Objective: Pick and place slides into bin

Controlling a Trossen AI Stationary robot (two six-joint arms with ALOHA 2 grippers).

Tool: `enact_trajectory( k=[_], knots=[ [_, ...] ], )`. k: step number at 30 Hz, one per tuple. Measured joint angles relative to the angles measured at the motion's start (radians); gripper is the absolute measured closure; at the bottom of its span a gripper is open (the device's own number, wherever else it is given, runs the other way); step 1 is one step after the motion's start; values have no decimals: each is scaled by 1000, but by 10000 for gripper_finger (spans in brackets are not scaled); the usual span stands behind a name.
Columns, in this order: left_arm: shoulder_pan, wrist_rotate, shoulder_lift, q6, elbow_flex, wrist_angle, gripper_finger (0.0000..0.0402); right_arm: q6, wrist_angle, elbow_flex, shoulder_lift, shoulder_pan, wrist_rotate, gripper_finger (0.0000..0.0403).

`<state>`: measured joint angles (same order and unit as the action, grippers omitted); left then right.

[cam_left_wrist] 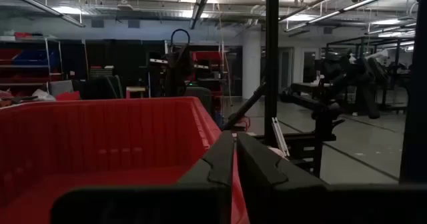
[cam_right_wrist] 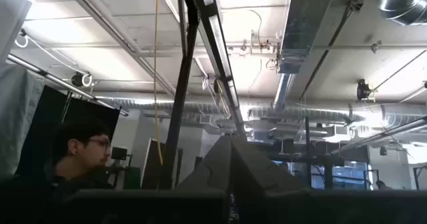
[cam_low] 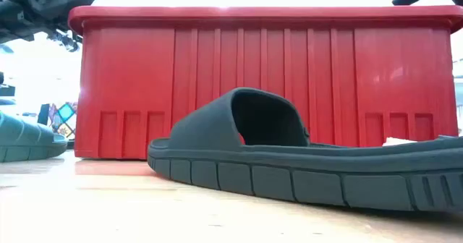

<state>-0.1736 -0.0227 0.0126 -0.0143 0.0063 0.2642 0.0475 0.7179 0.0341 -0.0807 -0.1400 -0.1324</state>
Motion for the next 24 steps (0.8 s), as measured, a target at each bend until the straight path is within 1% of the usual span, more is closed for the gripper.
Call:
enact_trajectory(
  k=[11, 20, 24],
  knots=[
    [0, 0, 0, 0, 0, 0, 366, 0, 0, 0, 0, 0, 0, 389],
    [0, 0, 0, 0, 0, 0, 378, 0, 0, 0, 0, 0, 0, 389],
    [0, 0, 0, 0, 0, 0, 376, 0, 0, 0, 0, 0, 0, 389]
  ],
)
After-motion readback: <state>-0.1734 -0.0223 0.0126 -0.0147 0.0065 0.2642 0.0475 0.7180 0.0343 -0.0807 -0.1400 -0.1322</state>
